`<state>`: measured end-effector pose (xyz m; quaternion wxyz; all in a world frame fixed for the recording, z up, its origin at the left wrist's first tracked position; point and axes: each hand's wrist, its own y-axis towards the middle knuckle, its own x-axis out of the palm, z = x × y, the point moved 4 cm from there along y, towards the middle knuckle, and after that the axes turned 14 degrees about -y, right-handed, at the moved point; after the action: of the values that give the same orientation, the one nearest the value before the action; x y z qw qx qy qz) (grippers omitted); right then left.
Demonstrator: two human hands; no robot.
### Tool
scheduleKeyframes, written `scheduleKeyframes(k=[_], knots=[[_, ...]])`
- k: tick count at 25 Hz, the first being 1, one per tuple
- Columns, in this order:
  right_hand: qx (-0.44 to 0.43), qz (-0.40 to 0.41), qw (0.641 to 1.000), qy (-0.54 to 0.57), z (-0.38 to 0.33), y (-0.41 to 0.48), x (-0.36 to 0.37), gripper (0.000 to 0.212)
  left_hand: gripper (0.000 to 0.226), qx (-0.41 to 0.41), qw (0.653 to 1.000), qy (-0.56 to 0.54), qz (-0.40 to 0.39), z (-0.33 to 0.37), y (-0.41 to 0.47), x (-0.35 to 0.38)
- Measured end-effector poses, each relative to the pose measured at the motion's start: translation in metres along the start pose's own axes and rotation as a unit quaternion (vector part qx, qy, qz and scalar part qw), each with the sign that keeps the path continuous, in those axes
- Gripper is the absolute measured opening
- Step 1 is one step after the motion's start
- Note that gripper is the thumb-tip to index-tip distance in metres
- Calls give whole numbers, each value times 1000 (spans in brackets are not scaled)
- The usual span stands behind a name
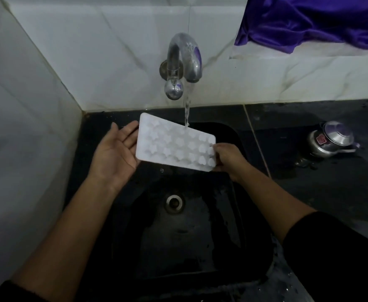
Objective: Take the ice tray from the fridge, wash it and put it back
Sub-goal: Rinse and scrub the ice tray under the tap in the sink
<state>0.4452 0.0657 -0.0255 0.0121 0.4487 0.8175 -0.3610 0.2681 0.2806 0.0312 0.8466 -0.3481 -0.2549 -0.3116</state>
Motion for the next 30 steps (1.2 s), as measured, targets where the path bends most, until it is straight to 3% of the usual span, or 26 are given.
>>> scheduleKeyframes(k=[4,7,10,13,15,19,24,30], knots=[[-18,-61,998,-17,-14,7,43,20,50,54,998,-15,-9,34,-6,-8],[-60,-58,996,-43,-30,6,46,28,47,76,997,-31,-2,41,1,-27],[-93,-43,992,-68,-43,-1,23,38,47,63,996,-28,54,28,15,-51],[-137,-63,984,-95,-50,-11,-5,35,47,-27,993,3,115,-1,27,-63],[-203,-48,968,-140,-56,-17,-22,28,63,-128,984,25,124,-26,26,-64],[-277,69,934,-216,-64,-11,-45,16,99,-234,957,125,116,-59,13,-62],[-207,125,946,-214,-34,13,-43,33,100,-203,935,272,100,-54,-7,-67],[-113,67,981,-141,7,24,1,36,83,-86,949,289,89,-8,-22,-71]])
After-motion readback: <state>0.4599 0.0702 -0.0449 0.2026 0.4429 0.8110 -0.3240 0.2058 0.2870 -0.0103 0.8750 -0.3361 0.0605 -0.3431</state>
